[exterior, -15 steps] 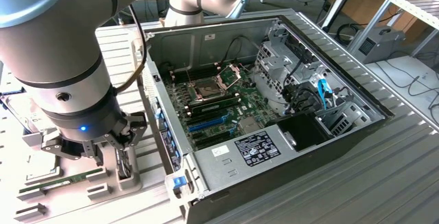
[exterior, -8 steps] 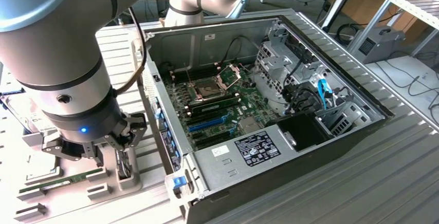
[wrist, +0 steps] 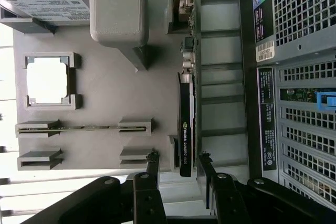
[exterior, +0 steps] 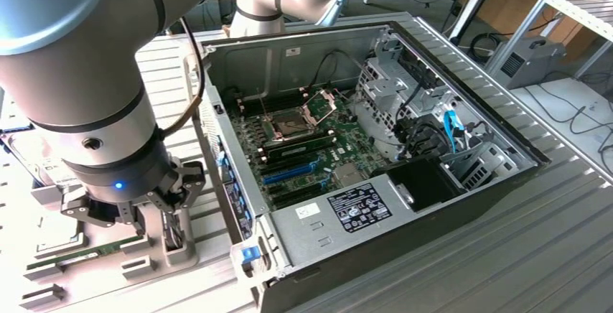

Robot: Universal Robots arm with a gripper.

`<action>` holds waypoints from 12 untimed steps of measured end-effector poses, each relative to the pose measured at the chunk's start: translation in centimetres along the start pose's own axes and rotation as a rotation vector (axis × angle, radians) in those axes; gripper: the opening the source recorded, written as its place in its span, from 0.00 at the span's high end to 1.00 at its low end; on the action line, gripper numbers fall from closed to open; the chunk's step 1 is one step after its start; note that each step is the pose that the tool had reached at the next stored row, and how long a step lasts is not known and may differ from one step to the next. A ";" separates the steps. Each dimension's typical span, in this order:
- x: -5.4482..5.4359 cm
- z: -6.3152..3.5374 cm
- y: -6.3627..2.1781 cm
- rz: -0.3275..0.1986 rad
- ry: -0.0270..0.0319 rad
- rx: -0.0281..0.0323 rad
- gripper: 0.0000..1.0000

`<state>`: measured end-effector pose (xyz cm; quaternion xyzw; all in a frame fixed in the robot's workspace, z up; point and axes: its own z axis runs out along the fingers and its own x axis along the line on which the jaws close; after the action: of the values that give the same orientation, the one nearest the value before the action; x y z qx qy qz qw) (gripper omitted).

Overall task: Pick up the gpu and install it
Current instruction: 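Pick up the gpu and move the gpu toward the slot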

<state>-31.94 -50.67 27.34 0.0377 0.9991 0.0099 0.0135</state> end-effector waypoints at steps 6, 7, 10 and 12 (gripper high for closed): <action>0.1 0.34 -0.01 0.000 0.0001 0.0002 0.58; 0.2 0.39 -0.02 0.000 0.0000 0.0001 0.58; 0.3 0.52 0.01 0.000 0.0000 0.0000 0.58; 0.3 0.60 0.06 0.000 0.0000 0.0001 0.58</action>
<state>-32.26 -50.57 26.74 0.0377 0.9991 0.0098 0.0135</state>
